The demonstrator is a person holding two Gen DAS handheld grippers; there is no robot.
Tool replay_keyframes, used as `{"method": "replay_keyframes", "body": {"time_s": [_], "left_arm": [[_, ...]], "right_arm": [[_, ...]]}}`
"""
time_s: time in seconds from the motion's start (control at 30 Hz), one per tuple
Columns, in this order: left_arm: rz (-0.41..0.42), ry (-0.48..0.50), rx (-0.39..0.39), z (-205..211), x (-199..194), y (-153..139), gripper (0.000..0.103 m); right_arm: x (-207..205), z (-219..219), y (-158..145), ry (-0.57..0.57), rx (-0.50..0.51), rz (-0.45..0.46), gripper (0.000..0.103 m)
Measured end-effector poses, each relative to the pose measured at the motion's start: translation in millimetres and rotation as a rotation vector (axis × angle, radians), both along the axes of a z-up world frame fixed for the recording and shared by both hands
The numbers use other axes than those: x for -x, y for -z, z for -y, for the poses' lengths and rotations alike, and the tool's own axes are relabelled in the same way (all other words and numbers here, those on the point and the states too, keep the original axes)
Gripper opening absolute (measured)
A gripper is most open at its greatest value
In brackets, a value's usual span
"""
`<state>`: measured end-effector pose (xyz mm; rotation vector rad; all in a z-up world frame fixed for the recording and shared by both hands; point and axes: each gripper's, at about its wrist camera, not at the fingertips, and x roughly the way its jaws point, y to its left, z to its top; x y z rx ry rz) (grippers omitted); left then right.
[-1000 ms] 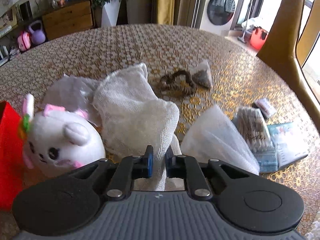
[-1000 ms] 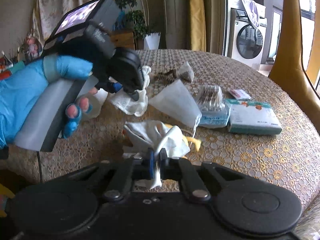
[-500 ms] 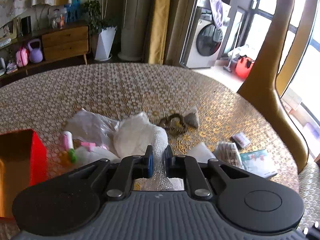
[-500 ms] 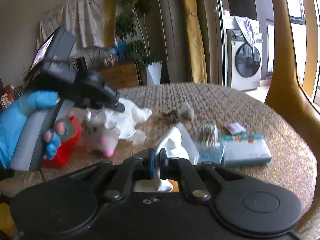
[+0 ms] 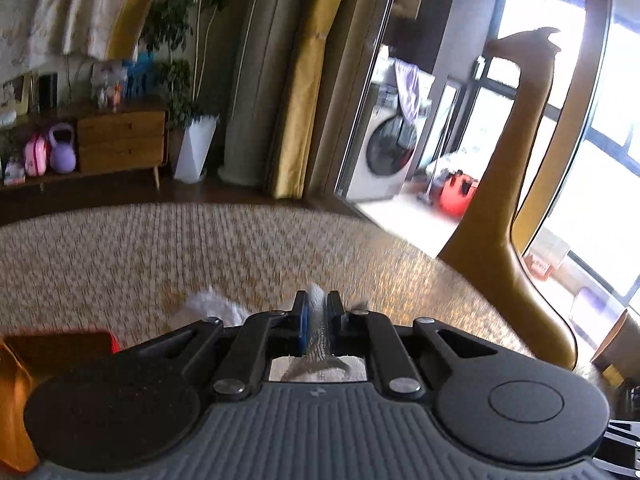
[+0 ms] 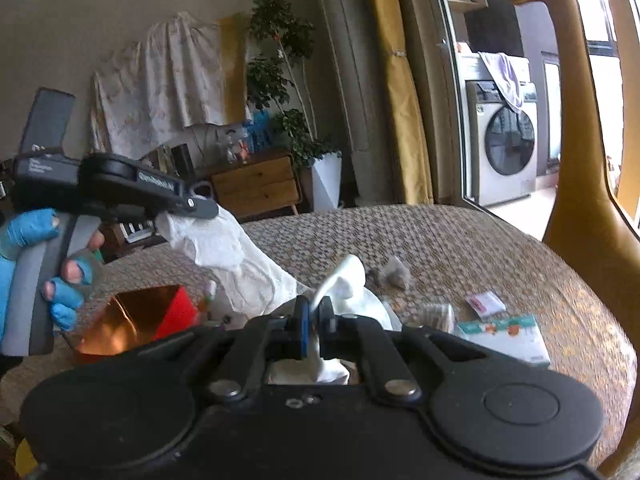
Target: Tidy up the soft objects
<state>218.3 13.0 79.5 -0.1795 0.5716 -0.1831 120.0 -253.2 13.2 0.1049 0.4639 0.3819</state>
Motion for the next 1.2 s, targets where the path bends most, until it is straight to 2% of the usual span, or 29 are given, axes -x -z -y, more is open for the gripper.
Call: {"method": "replay_keyframes", "body": {"time_s": [0.13, 0.27, 0.5, 0.67, 0.83, 0.93, 0.97, 1.03, 1.07, 1.1, 1.2], "left_arm": [[0.058, 0.001, 0.002, -14.3, 11.4, -29.3, 0.009], [0.089, 0.007, -0.031, -23.7, 20.8, -43.0, 0.009], [-0.057, 0.064, -0.07, -16.1, 9.4, 6.8, 0.009], [-0.106, 0.086, -0.109, -2.8, 15.1, 42.7, 0.01], [-0.163, 0.081, -0.102, 6.4, 15.3, 73.7, 0.012], [-0.197, 0.084, -0.096, 11.7, 16.9, 91.5, 0.02], [-0.207, 0.087, -0.089, 13.1, 17.0, 96.7, 0.028], [-0.232, 0.087, -0.078, 16.7, 16.6, 108.1, 0.047], [-0.237, 0.086, -0.072, 18.8, 17.3, 113.9, 0.066], [-0.235, 0.079, -0.069, 21.0, 18.0, 117.5, 0.075], [-0.241, 0.06, -0.072, 30.0, 16.0, 127.3, 0.075]], "right_arm": [[-0.6, -7.4, -13.4, -0.026, -0.006, 0.018, 0.005], [-6.4, -17.4, -24.1, -0.057, -0.02, 0.026, 0.004], [-4.8, -20.7, -21.2, -0.048, -0.011, 0.032, 0.004], [-3.7, -11.6, -10.7, -0.033, -0.009, -0.004, 0.005], [-3.6, -3.7, -1.2, -0.029, -0.017, -0.031, 0.005], [-3.2, -0.7, 3.6, -0.03, -0.027, -0.043, 0.005], [-2.8, 0.1, 5.2, -0.031, -0.028, -0.046, 0.005], [-2.1, 2.3, 9.2, -0.033, -0.031, -0.052, 0.005], [-2.3, 3.7, 11.2, -0.033, -0.032, -0.055, 0.005], [-2.5, 5.1, 12.8, -0.033, -0.034, -0.059, 0.005], [-3.6, 9.6, 18.7, -0.033, -0.041, -0.072, 0.005]]}}
